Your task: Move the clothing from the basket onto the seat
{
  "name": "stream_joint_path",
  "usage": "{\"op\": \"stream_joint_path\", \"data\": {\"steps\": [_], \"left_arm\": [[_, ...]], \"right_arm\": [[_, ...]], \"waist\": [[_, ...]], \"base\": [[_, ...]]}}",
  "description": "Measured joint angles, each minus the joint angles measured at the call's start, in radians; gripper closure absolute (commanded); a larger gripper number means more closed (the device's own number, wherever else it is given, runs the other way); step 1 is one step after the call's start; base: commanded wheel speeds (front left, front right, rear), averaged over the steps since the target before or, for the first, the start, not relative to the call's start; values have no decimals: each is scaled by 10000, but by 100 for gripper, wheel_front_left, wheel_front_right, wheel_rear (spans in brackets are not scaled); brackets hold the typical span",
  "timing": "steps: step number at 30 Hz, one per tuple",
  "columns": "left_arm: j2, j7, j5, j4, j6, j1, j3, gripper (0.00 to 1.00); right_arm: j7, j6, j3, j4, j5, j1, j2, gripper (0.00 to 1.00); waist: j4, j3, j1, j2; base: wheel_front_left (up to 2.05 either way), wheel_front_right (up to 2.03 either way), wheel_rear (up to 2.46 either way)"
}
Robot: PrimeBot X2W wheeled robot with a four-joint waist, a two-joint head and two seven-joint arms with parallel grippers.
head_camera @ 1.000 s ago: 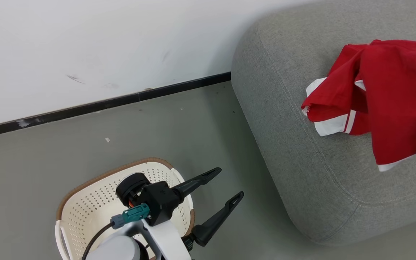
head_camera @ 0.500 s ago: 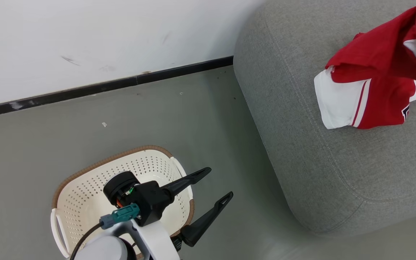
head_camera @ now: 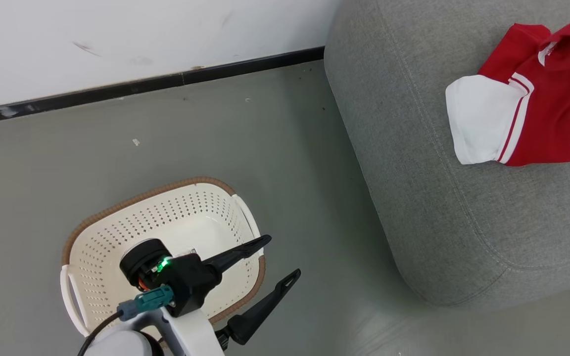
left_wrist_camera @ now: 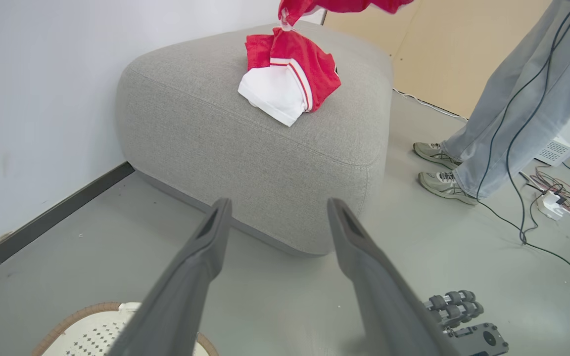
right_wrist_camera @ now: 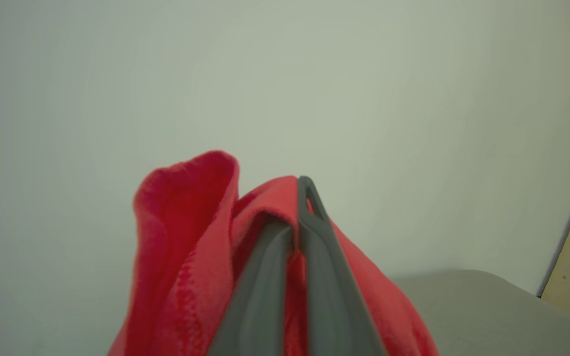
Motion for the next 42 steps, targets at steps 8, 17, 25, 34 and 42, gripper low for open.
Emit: {"op": "stream_joint_path", "data": {"steps": [8, 17, 25, 34, 42], "left_arm": [[510, 173, -2, -428, 82, 145, 163, 0], [1055, 247, 0, -982, 100, 324, 451, 0], [1396, 247, -2, -1321, 171, 324, 736, 0], [1708, 234, -4, -1595, 171, 323, 1041, 0], [1835, 2, -12, -1655, 169, 324, 1256, 0]], "right_arm": [[146, 6, -433, 698, -165, -449, -360, 100], [176, 6, -1078, 1383, -679, -577, -88, 100], [174, 6, -650, 1862, -907, -505, 679, 100], [196, 8, -153, 2608, -1099, -185, 1340, 100], [353, 6, 249, 3196, -1375, 202, 1536, 100]], "waist": [[34, 534, 0, 0], [43, 1177, 1, 0], [33, 1729, 0, 0], [0, 2194, 0, 0], [-18, 2408, 1, 0]], "base": [[0, 0, 0], [0, 0, 0], [0, 0, 0], [0, 0, 0], [0, 0, 0]]}}
